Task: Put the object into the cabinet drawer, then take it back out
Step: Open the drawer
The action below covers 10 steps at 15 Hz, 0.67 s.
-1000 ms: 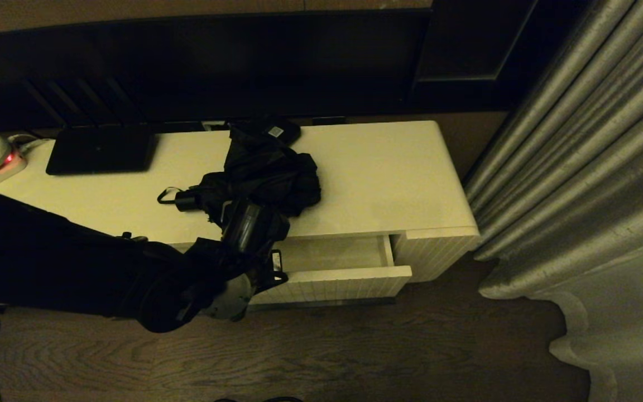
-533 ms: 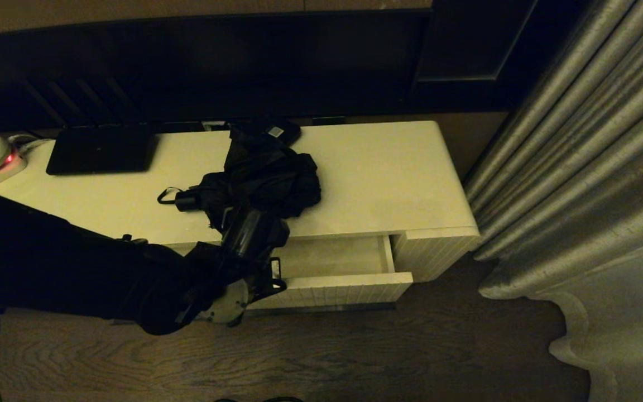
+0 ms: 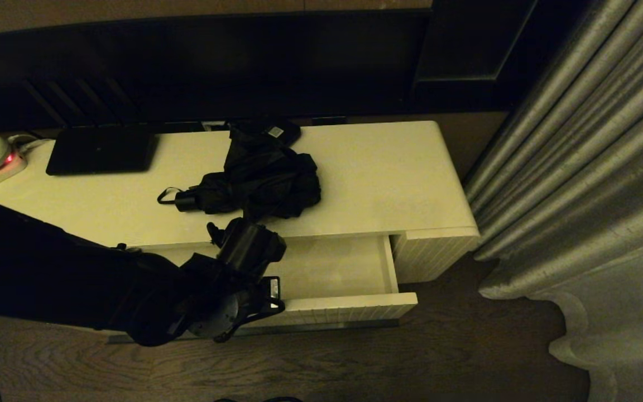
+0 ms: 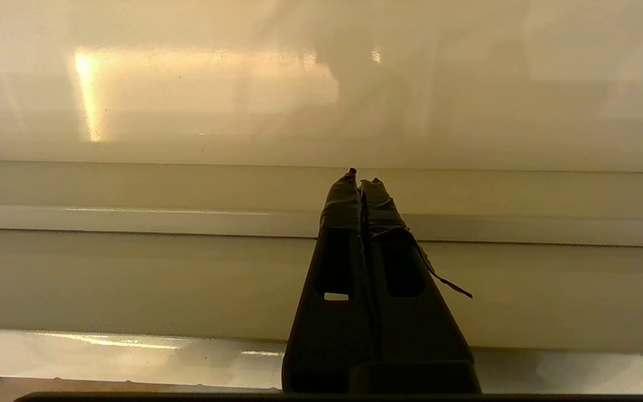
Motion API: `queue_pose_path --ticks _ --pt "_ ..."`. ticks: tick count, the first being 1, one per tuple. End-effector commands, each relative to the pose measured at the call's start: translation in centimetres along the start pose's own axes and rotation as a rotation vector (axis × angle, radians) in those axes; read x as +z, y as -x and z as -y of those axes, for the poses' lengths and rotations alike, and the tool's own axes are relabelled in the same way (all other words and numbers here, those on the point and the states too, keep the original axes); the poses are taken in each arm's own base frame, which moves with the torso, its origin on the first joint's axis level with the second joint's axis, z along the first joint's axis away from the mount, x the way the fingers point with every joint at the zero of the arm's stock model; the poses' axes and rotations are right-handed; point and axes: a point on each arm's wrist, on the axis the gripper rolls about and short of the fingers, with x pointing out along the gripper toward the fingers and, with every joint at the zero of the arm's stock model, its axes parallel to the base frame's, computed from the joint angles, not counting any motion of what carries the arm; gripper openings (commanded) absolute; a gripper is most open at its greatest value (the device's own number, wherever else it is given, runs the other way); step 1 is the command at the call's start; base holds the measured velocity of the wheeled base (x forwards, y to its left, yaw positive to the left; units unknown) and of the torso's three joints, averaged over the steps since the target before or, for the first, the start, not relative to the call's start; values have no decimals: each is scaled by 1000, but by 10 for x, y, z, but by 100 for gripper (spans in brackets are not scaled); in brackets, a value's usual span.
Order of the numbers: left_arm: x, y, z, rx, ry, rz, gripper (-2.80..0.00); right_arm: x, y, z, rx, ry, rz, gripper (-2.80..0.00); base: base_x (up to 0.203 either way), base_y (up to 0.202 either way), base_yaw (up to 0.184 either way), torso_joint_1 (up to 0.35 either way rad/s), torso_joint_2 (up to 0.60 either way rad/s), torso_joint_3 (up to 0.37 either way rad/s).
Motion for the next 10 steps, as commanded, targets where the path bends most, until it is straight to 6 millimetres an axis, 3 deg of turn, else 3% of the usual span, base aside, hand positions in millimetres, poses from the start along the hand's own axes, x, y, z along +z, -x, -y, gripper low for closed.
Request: queue_pose_path --ticks 1,10 --pt "-4 2 -2 -2 -7 -28 -280 0 0 0 1 0 -1 -280 0 0 0 0 0 0" --pt "-5 20 -10 -53 -11 -123 -280 0 0 0 1 0 -1 -280 0 0 0 0 0 0"
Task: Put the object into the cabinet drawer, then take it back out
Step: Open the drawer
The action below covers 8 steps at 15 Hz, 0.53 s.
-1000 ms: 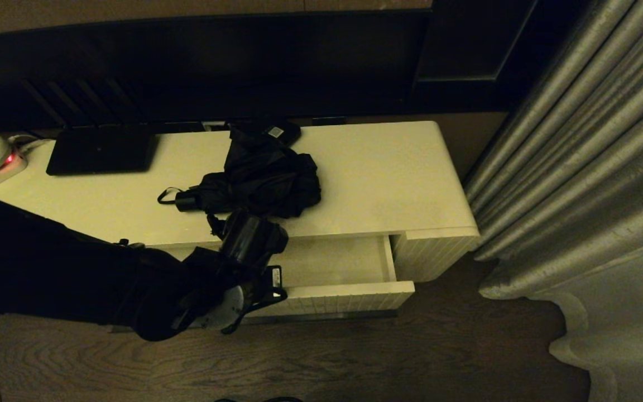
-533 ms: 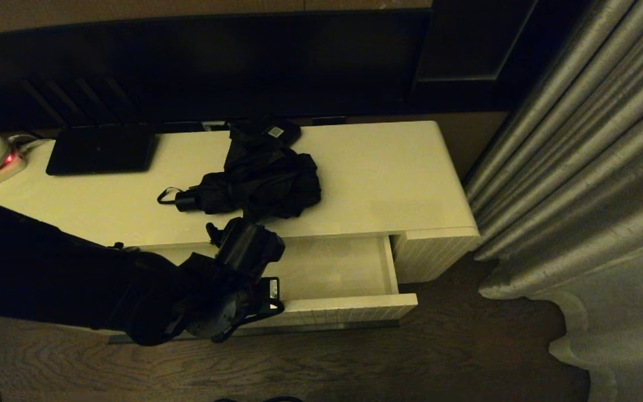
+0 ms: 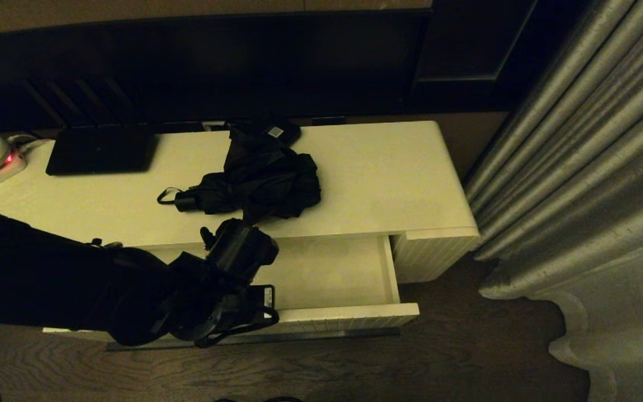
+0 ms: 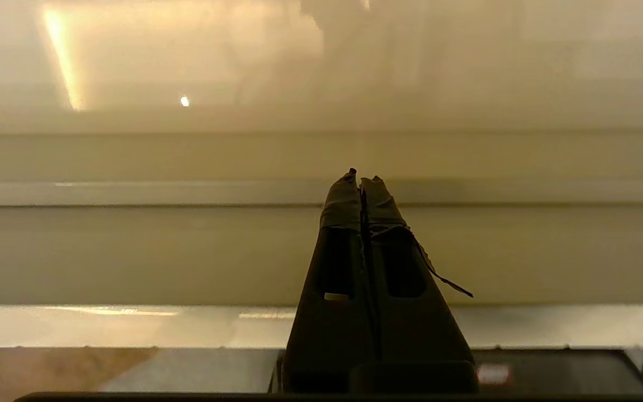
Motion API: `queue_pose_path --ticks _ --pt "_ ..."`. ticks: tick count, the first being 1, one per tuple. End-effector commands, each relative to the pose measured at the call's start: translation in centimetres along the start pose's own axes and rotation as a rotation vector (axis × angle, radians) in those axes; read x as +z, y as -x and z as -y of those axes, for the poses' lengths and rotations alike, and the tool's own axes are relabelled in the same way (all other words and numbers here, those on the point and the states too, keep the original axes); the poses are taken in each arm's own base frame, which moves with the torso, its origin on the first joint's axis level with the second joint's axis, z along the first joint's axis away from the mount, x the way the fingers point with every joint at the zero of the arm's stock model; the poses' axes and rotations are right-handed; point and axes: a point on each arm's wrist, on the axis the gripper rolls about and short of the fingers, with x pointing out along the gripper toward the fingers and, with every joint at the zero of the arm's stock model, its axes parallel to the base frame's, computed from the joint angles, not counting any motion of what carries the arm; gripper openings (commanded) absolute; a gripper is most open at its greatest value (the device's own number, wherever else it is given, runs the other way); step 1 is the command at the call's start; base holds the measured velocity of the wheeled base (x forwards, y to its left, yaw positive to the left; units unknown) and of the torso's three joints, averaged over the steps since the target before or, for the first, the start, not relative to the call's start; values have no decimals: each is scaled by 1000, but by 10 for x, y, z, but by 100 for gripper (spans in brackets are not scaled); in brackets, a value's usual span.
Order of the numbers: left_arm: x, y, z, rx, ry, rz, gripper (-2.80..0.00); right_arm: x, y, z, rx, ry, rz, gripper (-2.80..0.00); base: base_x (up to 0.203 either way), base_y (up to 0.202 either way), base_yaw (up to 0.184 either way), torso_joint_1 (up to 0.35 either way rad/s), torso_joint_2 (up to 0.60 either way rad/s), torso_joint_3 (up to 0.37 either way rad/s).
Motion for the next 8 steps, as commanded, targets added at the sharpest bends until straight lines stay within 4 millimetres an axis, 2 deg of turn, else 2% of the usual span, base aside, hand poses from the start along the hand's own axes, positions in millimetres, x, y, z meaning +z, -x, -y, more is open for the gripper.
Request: queue_pose_path --ticks 1,8 --pt "1 10 -3 -15 0 -16 -280 0 0 0 1 0 -1 -280 0 0 0 0 0 0" --pt "-11 13 -9 -9 -21 -147 -280 0 0 0 1 0 -1 -280 0 0 0 0 0 0"
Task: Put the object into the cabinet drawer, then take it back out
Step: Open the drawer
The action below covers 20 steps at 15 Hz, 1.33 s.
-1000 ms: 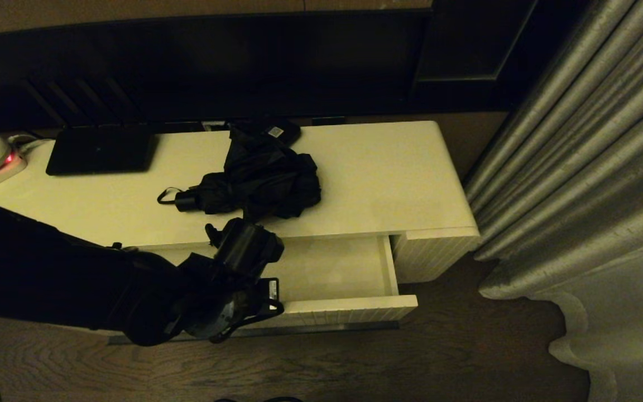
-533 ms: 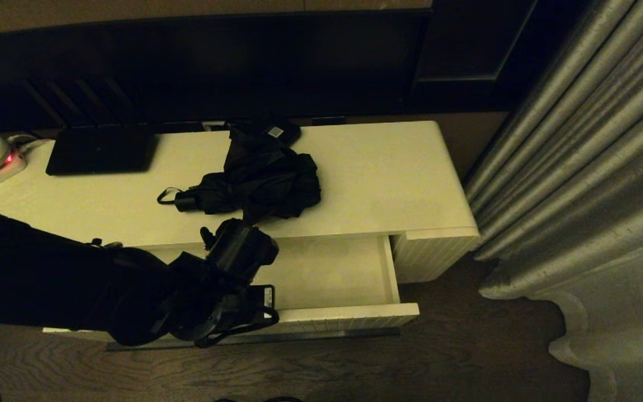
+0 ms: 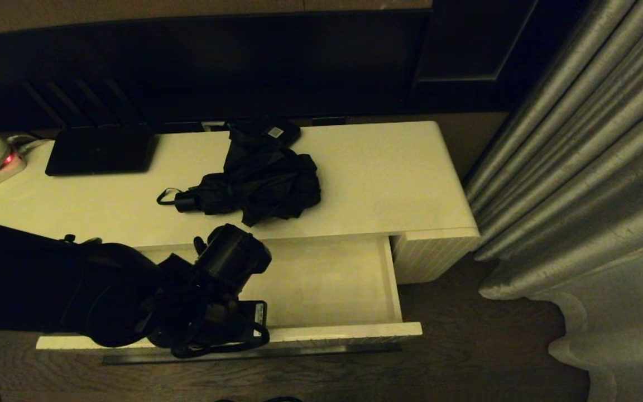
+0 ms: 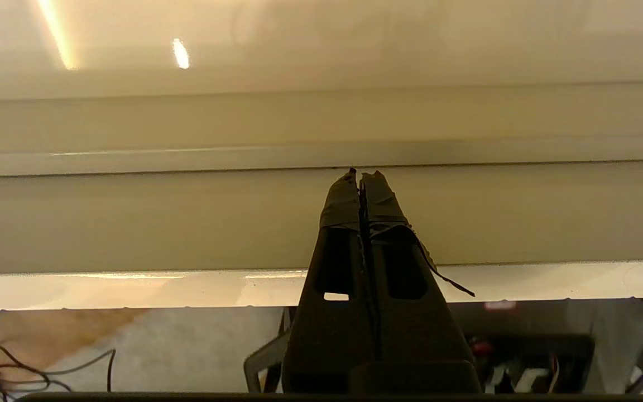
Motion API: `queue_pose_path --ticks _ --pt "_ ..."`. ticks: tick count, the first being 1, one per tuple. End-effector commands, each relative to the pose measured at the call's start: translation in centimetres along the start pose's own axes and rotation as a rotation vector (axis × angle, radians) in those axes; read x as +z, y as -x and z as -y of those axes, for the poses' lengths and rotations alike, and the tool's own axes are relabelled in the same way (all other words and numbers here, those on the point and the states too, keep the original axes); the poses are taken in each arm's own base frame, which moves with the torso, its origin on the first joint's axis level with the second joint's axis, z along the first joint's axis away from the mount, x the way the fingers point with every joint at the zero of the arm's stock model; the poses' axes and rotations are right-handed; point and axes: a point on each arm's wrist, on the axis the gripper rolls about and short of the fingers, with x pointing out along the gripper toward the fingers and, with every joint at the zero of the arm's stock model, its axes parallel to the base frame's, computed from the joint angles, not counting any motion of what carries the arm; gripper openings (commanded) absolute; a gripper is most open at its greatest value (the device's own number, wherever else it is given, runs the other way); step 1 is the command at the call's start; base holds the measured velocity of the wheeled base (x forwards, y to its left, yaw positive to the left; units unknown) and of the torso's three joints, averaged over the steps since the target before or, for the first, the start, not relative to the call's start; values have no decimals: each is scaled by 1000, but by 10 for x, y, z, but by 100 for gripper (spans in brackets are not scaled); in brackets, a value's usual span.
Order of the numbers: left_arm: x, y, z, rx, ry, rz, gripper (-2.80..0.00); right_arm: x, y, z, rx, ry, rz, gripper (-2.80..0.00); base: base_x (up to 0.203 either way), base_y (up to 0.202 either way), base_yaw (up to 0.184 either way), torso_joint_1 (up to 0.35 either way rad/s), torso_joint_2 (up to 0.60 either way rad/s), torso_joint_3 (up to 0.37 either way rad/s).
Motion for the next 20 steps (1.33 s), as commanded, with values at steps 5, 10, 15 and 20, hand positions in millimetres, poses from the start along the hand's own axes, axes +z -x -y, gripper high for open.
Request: queue_pose_path --ticks 5,10,15,20 --pt "-10 -15 1 -34 35 -108 -280 0 0 0 1 0 -1 -280 0 0 0 0 0 0" --pt "-13 -18 2 -75 35 -169 -280 0 0 0 1 0 -1 -280 0 0 0 0 0 0" --pt "-18 -20 1 -99 30 -221 -280 0 0 0 1 0 -1 -280 0 0 0 0 0 0" --pt "-25 -16 -2 -124 24 -320 -280 0 0 0 1 0 -1 -280 0 0 0 0 0 0"
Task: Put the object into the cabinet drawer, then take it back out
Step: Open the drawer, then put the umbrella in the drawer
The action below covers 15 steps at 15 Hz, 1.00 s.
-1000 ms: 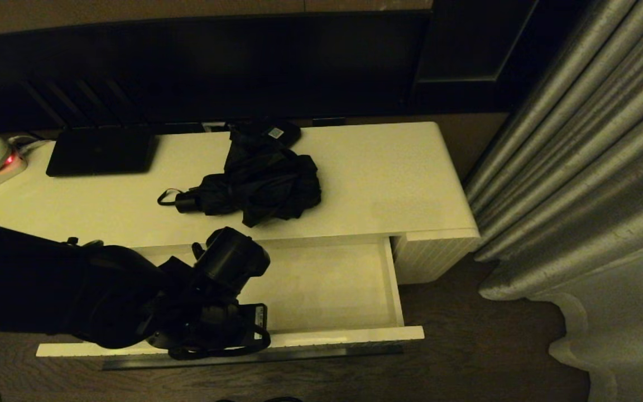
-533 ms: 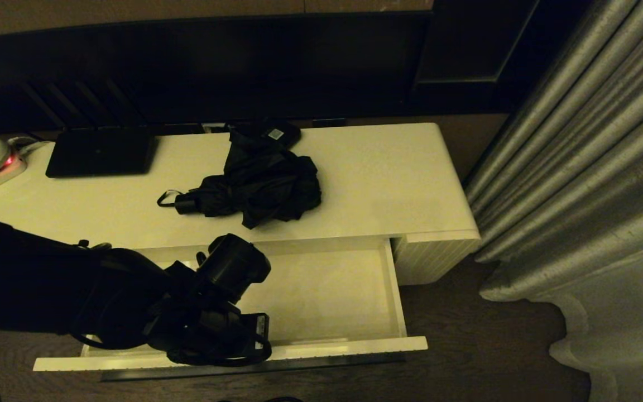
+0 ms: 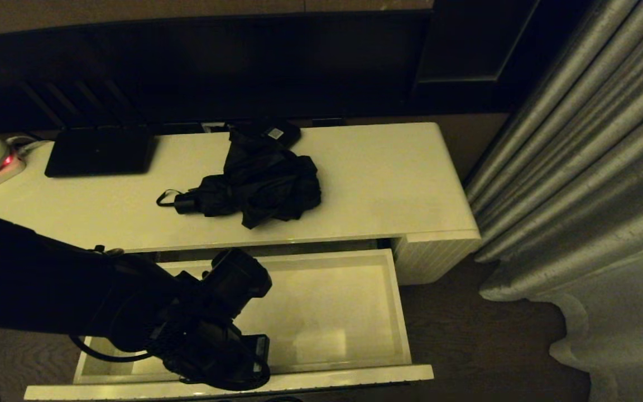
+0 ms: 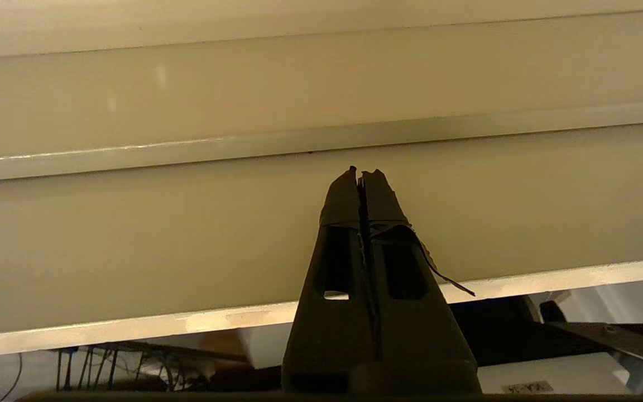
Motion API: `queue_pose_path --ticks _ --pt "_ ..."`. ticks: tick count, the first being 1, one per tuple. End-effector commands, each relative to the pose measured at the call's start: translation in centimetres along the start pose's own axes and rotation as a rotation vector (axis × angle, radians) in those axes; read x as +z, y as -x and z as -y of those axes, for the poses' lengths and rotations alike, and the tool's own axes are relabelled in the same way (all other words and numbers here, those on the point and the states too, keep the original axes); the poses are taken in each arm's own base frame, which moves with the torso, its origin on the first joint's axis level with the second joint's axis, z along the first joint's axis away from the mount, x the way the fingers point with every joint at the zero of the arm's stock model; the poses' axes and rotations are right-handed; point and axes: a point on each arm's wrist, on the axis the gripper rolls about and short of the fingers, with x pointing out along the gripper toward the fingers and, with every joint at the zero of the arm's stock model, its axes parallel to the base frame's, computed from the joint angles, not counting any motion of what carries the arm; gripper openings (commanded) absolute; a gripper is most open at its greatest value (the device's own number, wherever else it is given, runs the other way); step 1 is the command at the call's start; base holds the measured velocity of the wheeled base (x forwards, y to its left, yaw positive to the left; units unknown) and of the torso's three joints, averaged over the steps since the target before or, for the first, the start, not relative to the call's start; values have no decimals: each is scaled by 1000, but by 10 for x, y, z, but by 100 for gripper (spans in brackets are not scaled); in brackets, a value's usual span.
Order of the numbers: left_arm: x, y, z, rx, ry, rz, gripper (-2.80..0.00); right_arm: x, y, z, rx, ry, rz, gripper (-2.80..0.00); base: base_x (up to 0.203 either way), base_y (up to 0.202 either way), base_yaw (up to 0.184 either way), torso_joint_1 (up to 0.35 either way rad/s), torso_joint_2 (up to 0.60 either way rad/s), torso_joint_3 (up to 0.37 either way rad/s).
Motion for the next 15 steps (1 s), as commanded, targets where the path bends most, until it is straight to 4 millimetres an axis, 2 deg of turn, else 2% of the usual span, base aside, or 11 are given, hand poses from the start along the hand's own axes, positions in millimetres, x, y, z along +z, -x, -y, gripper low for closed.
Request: queue_pose_path --ticks 1,7,11,15 --pt "0 0 0 2 4 -13 -280 0 0 0 1 0 0 -280 0 0 0 0 0 0" --pt "5 10 2 -22 36 41 -280 0 0 0 1 0 -1 -280 0 0 0 0 0 0" --pt "8 63 3 -92 61 268 -280 0 0 0 1 0 -1 -280 0 0 0 0 0 0" --pt "-9 130 -9 -152 61 507 -280 0 0 0 1 0 -1 -280 0 0 0 0 0 0"
